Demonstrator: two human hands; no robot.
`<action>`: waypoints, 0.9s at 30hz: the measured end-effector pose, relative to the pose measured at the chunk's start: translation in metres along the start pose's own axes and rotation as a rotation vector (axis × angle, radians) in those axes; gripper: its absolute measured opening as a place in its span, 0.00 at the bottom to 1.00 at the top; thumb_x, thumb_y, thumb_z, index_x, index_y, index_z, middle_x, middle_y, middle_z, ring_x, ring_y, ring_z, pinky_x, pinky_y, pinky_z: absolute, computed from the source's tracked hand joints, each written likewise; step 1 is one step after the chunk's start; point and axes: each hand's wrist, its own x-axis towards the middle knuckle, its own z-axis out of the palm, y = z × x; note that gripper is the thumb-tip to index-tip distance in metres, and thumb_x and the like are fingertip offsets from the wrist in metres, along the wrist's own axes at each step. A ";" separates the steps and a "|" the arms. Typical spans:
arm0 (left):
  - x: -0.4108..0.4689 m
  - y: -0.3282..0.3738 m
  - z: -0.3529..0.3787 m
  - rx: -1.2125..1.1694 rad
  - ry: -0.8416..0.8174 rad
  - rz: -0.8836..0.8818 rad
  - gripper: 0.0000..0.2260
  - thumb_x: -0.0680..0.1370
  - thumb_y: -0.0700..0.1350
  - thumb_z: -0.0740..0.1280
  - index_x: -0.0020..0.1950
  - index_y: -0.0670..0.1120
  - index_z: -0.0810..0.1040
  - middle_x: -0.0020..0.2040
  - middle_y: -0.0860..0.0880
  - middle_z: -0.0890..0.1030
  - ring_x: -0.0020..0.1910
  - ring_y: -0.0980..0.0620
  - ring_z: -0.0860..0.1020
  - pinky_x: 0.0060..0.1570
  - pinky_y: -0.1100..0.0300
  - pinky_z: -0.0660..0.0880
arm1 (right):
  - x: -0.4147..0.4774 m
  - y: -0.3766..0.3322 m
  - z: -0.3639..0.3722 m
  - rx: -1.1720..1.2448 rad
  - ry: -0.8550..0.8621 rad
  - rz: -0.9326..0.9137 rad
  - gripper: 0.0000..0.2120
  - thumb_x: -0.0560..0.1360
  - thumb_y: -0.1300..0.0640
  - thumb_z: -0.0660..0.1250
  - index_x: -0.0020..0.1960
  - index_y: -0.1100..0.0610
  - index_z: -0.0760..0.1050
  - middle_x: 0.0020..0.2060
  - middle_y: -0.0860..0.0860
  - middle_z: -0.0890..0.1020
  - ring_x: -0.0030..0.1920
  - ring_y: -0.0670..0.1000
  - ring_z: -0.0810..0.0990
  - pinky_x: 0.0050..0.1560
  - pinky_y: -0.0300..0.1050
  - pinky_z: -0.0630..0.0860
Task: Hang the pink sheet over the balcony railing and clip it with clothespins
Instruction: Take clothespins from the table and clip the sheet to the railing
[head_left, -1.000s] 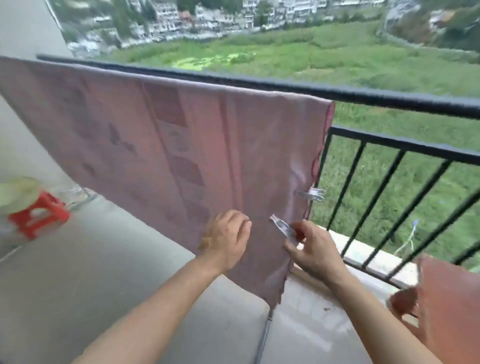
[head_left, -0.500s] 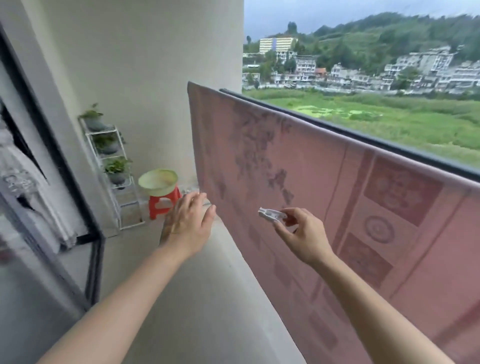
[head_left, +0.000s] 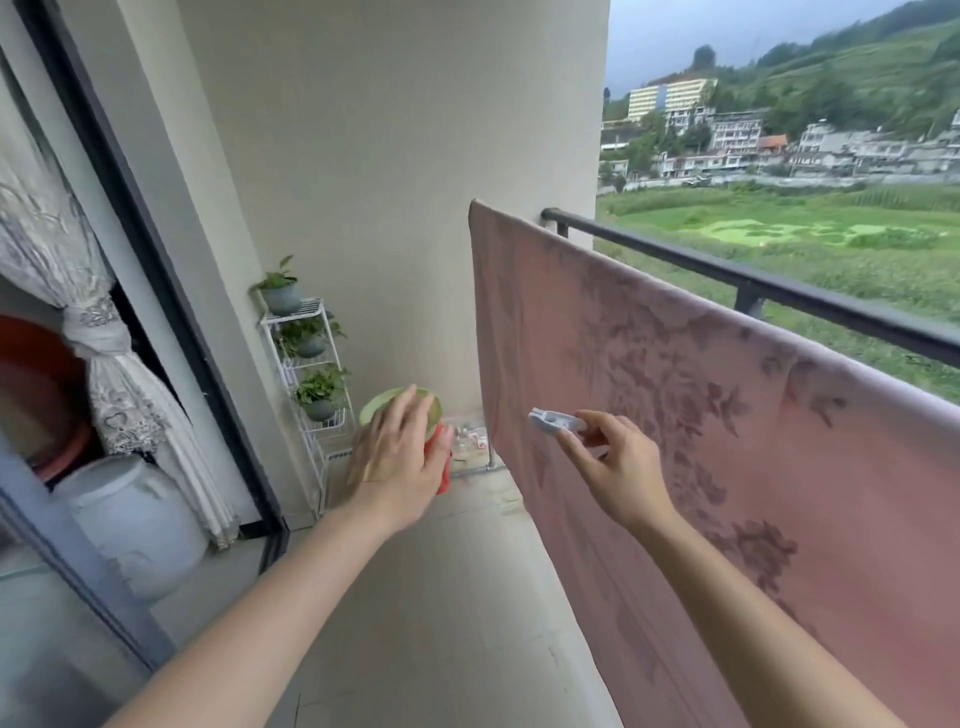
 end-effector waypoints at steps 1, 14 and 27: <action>0.019 -0.005 0.004 0.003 0.012 0.003 0.26 0.81 0.60 0.48 0.75 0.49 0.63 0.78 0.50 0.59 0.75 0.48 0.58 0.72 0.50 0.56 | 0.025 0.002 0.011 0.025 0.003 0.022 0.15 0.74 0.45 0.70 0.57 0.50 0.81 0.46 0.45 0.82 0.46 0.41 0.80 0.51 0.39 0.76; 0.261 -0.173 0.112 -0.157 0.045 -0.164 0.24 0.82 0.57 0.51 0.76 0.48 0.61 0.77 0.50 0.59 0.76 0.50 0.56 0.74 0.51 0.55 | 0.280 0.017 0.230 0.192 -0.056 0.106 0.12 0.76 0.48 0.71 0.56 0.51 0.82 0.47 0.46 0.84 0.47 0.39 0.80 0.44 0.23 0.70; 0.573 -0.271 0.198 -0.275 0.033 -0.027 0.28 0.79 0.60 0.50 0.73 0.46 0.66 0.73 0.49 0.67 0.73 0.50 0.64 0.72 0.52 0.61 | 0.528 0.054 0.368 0.238 0.096 0.227 0.13 0.74 0.47 0.72 0.56 0.51 0.81 0.44 0.44 0.84 0.44 0.38 0.81 0.42 0.23 0.71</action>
